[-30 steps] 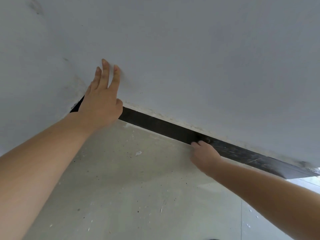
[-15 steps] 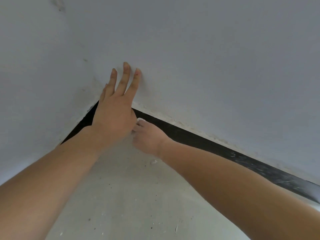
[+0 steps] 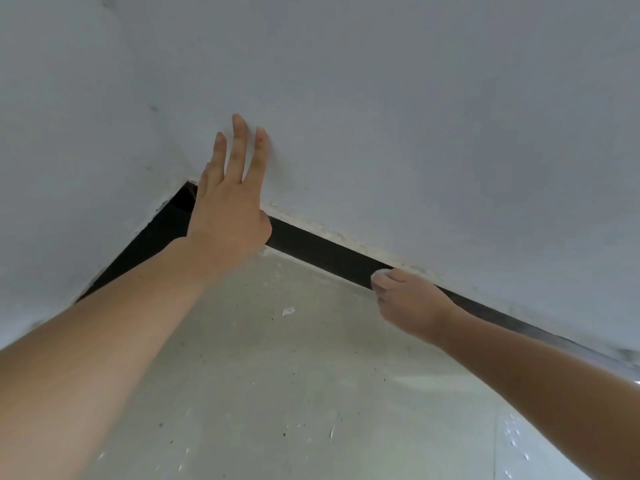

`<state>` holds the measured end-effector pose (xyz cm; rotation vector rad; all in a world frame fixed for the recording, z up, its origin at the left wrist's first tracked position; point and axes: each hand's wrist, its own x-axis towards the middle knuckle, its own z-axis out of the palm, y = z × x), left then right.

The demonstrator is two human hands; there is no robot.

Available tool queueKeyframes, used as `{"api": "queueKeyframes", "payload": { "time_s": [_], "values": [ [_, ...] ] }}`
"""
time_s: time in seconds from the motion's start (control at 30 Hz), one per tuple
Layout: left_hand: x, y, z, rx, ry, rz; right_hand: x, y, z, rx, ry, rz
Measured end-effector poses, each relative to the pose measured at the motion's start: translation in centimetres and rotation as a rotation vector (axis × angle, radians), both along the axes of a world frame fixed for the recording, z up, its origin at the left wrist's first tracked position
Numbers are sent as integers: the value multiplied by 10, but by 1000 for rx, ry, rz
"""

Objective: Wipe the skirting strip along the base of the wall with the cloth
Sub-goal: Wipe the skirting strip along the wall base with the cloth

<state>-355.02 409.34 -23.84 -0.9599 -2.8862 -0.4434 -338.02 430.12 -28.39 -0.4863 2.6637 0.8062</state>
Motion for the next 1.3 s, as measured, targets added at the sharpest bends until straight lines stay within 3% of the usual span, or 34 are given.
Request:
{"api": "queueKeyframes", "payload": {
  "time_s": [0.17,0.27,0.37,0.57,0.8,0.93,1.03,1.1,1.17,1.3],
  "values": [
    [0,-5,13,-33,-41,-6,46,9,10,62,-381,-302],
    [-4,-13,16,-80,0,-20,23,-20,10,-111,-331,-174],
    [-15,-25,16,-142,96,-66,-33,-70,2,-192,-109,96],
    [-35,-40,10,-187,241,-154,-149,-127,-15,-57,160,283],
    [-43,-46,9,-198,271,-206,-146,-96,-16,34,-5,307],
    [-51,-54,15,-241,290,-267,-97,-71,-26,112,-270,152],
    [-50,-54,17,-257,250,-262,-67,-71,-33,112,-428,-244],
    [-49,-53,17,-250,237,-265,-62,-75,-26,104,-462,-372],
    [-47,-53,18,-239,224,-261,-69,-80,-13,-14,-398,-320],
    [-47,-53,21,-259,204,-250,-97,-104,3,-163,-107,-15]
  ]
}}
